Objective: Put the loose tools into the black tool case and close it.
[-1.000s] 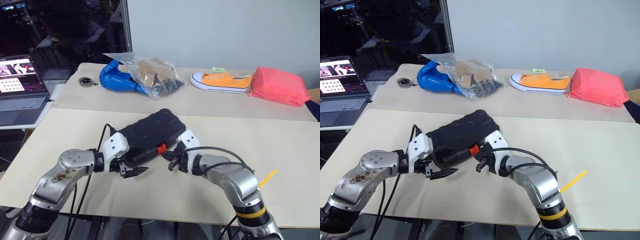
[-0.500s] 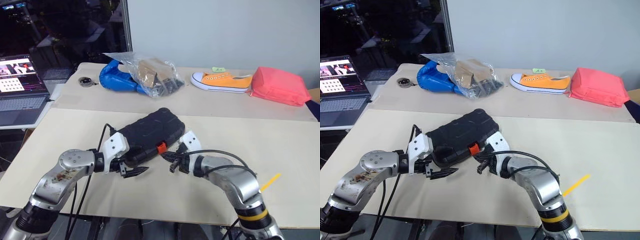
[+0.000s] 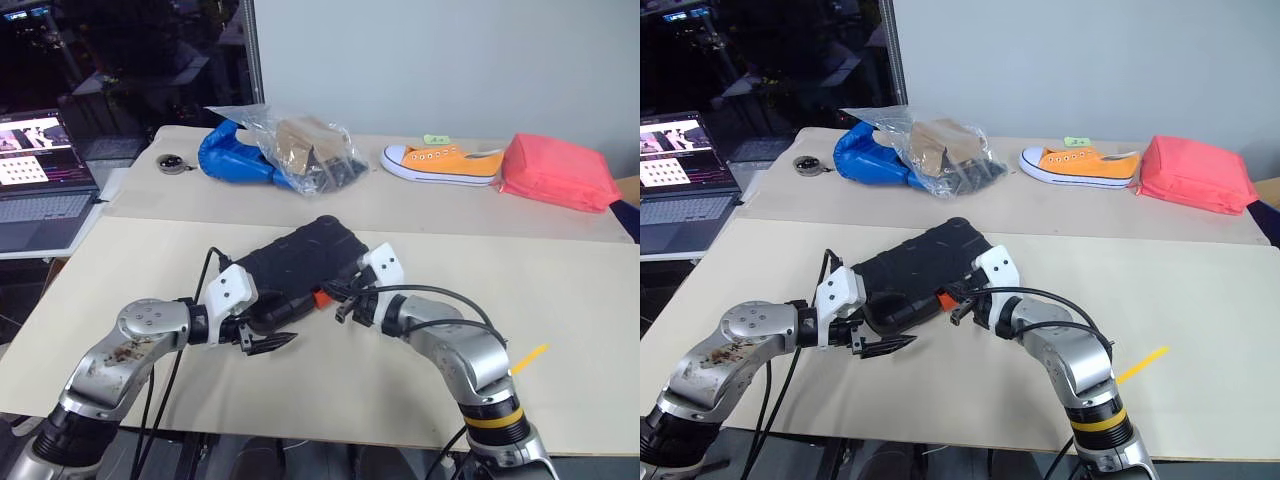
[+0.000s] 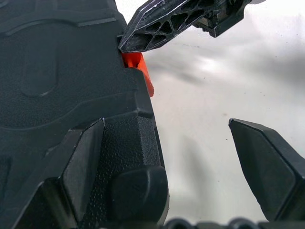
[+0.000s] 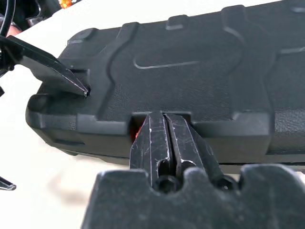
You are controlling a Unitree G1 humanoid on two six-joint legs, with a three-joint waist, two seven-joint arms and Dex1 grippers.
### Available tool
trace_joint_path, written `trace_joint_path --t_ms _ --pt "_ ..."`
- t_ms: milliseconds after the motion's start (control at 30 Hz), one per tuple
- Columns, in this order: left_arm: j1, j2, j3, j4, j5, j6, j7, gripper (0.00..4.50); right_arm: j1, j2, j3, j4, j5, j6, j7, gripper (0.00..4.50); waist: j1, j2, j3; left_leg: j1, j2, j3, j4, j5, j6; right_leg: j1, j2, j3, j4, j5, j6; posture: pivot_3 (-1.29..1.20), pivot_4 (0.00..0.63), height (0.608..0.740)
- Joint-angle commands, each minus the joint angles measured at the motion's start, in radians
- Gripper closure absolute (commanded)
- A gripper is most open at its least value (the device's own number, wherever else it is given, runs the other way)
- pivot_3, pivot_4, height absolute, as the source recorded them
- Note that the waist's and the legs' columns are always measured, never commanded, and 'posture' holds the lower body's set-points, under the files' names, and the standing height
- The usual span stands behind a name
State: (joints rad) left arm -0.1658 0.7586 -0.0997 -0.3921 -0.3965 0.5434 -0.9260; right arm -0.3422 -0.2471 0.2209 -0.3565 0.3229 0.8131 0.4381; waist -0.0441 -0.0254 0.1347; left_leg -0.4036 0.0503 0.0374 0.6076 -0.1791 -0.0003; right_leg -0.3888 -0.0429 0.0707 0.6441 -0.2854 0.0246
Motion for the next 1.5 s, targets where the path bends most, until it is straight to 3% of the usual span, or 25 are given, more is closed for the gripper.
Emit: trace_joint_path --t_ms 33,367,500,1000,1233,1500 --pt "0.048 0.008 -0.05 0.06 0.027 0.044 -0.004 0.0 0.021 -0.009 0.037 0.005 -0.022 -0.017 0.005 4.46 -0.001 0.0 0.0 0.0 0.0 0.0 0.0 0.0 0.0 0.0 0.0 0.0 0.0 0.0 0.001 0.0 0.15 0.74" --pt "0.051 0.001 -0.053 0.065 0.029 0.037 0.0 0.0 0.043 -0.01 0.126 0.124 -0.129 -0.138 0.001 4.46 -0.003 0.0 -0.003 0.004 0.001 0.0 -0.001 0.0 0.0 0.002 0.0 0.001 0.0 -0.001 0.001 0.0 0.15 0.74" --pt "0.052 -0.001 -0.052 0.069 0.029 0.035 0.003 0.0 0.057 -0.019 0.154 0.178 -0.173 -0.199 0.01 4.46 -0.007 -0.001 -0.003 0.01 0.001 0.0 -0.001 -0.001 -0.002 0.002 -0.001 0.002 0.0 -0.003 -0.007 0.0 0.15 0.74" --pt "0.057 -0.015 -0.051 0.082 0.033 0.025 0.008 0.0 0.071 -0.037 0.184 0.296 -0.286 -0.37 0.023 4.46 -0.007 -0.002 -0.01 0.015 0.002 0.0 -0.002 -0.005 -0.008 0.003 -0.003 0.003 0.0 -0.003 -0.007 0.0 0.15 0.74" --pt "0.058 -0.017 -0.046 0.086 0.034 0.026 0.01 0.0 0.115 -0.061 0.201 0.329 -0.345 -0.459 0.04 4.46 -0.005 -0.003 -0.013 0.019 0.001 0.0 -0.006 -0.006 -0.009 0.003 -0.017 0.0 -0.001 -0.003 -0.008 0.0 0.15 0.74" --pt "0.057 -0.023 -0.047 0.09 0.031 0.029 0.01 0.0 0.118 -0.053 0.177 0.323 -0.343 -0.47 0.041 4.46 -0.002 -0.003 -0.018 0.02 0.001 0.0 -0.008 -0.006 -0.01 0.003 -0.017 0.0 -0.003 -0.003 -0.008 0.0 0.15 0.74"
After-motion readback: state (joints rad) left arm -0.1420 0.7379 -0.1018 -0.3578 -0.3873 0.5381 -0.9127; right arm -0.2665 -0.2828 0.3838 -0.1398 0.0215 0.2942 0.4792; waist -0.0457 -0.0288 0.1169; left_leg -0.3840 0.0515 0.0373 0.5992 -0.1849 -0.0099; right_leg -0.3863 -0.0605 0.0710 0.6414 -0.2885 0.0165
